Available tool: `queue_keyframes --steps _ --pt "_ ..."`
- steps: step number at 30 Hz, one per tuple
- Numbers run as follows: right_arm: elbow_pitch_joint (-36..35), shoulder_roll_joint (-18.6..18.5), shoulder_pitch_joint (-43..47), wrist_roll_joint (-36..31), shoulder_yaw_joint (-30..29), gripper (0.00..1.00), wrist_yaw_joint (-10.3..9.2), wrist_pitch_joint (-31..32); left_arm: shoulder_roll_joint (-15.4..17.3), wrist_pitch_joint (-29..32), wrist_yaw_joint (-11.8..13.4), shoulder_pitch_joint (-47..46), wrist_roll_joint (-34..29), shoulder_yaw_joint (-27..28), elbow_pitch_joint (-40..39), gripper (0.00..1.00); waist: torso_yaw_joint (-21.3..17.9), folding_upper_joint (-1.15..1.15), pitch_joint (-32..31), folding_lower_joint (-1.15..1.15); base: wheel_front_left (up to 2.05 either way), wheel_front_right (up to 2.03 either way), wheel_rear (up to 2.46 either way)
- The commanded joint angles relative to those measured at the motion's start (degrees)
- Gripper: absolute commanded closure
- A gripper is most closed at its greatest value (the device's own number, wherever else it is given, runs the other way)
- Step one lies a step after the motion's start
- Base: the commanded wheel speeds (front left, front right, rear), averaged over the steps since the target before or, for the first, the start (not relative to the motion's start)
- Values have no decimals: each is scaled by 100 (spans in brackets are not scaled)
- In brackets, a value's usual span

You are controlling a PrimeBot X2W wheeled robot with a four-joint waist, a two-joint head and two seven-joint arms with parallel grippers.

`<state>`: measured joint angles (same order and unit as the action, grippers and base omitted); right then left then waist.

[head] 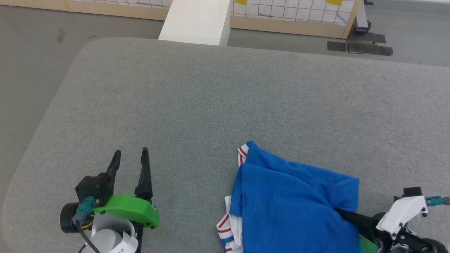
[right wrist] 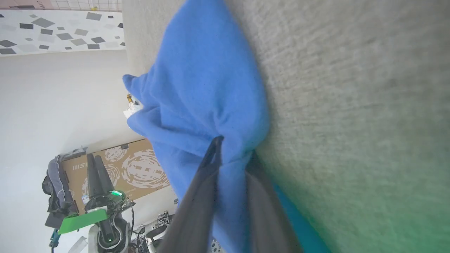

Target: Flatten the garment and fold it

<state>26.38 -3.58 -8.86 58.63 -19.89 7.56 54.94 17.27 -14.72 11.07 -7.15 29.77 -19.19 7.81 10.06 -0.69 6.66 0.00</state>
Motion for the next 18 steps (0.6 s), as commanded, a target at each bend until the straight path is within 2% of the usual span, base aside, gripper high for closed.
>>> queue_keyframes --steps 1,6,10,18 --pt "54 41 -64 -27 88 100 -8 -27 -47 -27 -44 -53 -67 37 21 0 4 69 -21 0 0 0 0" --pt "-222 -66 -111 -200 438 100 -8 -289 -81 -28 -78 24 -110 99 75 0 -61 69 -156 0 0 0 0" --pt "-690 -358 -103 -621 974 100 -8 -734 -85 -28 -108 75 -144 116 117 0 -161 69 -337 0 0 0 0" --pt "-1177 -1498 -478 -2229 2561 100 -8 -1336 -52 -24 -142 119 -197 62 65 0 -630 69 -391 0 0 0 0"
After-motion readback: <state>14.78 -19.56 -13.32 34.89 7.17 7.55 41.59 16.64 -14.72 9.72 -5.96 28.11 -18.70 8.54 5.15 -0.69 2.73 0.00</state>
